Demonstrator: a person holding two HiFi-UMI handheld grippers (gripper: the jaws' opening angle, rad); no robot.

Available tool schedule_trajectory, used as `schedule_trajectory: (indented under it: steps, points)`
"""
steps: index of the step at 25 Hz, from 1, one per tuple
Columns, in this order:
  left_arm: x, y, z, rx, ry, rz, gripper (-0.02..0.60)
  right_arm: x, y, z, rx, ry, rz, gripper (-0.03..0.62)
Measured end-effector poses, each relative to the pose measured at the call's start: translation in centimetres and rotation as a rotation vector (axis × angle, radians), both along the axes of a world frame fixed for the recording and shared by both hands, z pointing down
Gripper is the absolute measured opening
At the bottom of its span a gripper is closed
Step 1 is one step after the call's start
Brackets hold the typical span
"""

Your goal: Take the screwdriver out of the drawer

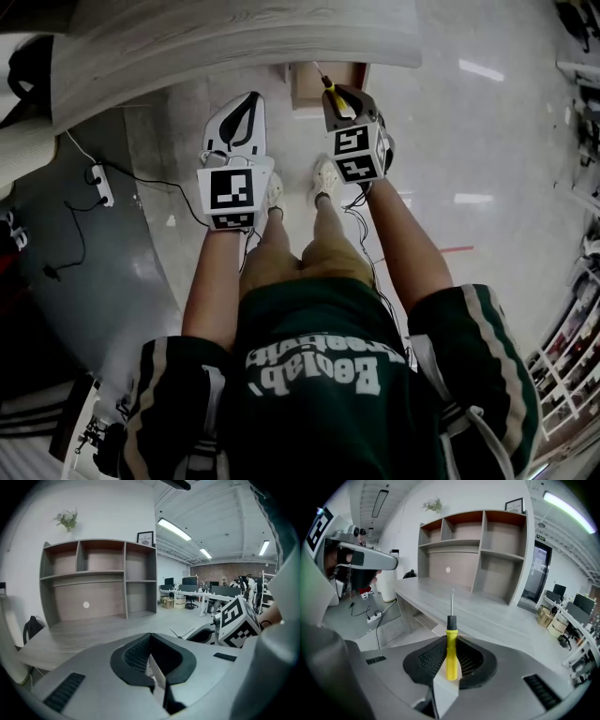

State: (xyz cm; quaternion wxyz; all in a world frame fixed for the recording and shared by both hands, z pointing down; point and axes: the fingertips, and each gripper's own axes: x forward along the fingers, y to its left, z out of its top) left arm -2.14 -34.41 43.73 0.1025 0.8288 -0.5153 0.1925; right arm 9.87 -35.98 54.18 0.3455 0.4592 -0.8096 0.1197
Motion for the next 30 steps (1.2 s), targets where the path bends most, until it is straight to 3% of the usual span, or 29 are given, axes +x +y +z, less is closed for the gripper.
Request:
schedule_trajectory:
  steps: [13,30]
  points:
    - [-0.8,-0.1,-10.2,0.099,0.007,0.013,0.017,-1.6,1.4,-13.6,0.099,-0.096,0.004,0.080]
    - [-1.2,2.8,-22.8,0.251,0.033,0.008,0.017,-2.7,4.4,-29.9,0.318,-0.181,-0.043,0.080]
